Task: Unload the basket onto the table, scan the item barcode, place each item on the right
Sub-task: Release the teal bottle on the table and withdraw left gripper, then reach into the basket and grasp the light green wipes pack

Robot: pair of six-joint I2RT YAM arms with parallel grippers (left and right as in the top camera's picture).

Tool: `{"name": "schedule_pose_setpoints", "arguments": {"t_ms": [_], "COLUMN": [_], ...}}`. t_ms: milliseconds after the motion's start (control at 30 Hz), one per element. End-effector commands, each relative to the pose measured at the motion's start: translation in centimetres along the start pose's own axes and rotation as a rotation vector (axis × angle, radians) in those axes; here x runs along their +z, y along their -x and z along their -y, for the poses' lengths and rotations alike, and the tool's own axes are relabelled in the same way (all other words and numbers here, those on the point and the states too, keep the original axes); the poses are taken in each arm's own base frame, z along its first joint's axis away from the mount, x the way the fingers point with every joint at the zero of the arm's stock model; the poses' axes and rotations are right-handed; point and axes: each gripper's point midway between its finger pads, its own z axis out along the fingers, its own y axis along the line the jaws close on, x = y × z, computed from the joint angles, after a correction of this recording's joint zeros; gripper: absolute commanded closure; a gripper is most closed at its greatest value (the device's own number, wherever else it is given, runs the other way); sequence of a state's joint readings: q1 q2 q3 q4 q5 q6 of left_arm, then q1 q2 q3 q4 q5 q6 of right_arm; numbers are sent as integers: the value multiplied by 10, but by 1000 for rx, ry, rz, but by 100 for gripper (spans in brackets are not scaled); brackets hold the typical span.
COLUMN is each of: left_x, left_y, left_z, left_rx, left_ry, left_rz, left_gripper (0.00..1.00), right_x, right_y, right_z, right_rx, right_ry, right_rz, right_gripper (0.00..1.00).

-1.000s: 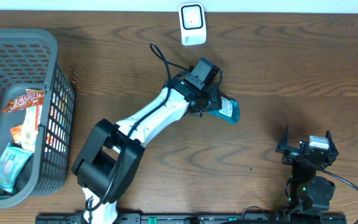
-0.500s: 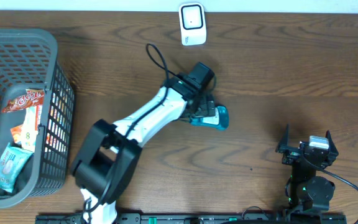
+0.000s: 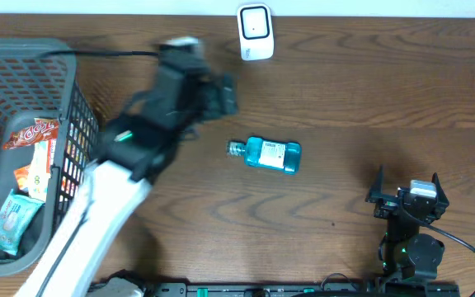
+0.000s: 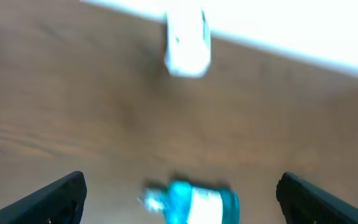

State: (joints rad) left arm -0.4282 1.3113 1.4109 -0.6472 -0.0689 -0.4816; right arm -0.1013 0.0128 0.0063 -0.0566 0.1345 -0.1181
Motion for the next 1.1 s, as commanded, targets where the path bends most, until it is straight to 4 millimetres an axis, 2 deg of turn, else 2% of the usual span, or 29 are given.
{"name": "schedule_pose_setpoints", "arguments": {"t_ms": [0, 100, 200, 267, 367, 433, 633, 733, 800, 900, 1067], "left_x": [-56, -98, -131, -146, -160, -154, -105, -91, -90, -103, -122], "left_y": [58, 78, 75, 59, 21, -6, -57, -87, -104, -131, -156], "left_z": [-56, -104, -166, -208, -265, -293, -338, -358, -370, -388, -402], "left_rx": [-53, -139, -313, -485, -761, -909, -1180, -1251, -1282, -1378, -1478], "left_ry": [163, 273, 440, 562, 746, 794, 733, 803, 880, 1086, 1318], "left_rz": [239, 349, 394, 392, 349, 256, -10, -133, -178, -176, -72], "left_gripper": [2, 2, 2, 2, 2, 2, 2, 2, 2, 2, 2], "right_x": [0, 0, 0, 0, 0, 0, 0, 0, 0, 0, 0], "right_y": [-1, -1, -1, -1, -1, -1, -1, -1, -1, -1, -1], "right_z": [-1, -1, -1, -1, -1, -1, -1, -1, -1, -1, -1], "right_rx": [-11, -11, -11, -11, -11, -11, -11, -11, -11, -11, -11], "right_ry": [3, 4, 4, 4, 4, 3, 4, 4, 4, 4, 4], "right_rz": [-3, -3, -3, -3, -3, -3, -3, -3, -3, -3, -3], "right_gripper": [1, 1, 1, 1, 1, 1, 1, 1, 1, 1, 1]}}
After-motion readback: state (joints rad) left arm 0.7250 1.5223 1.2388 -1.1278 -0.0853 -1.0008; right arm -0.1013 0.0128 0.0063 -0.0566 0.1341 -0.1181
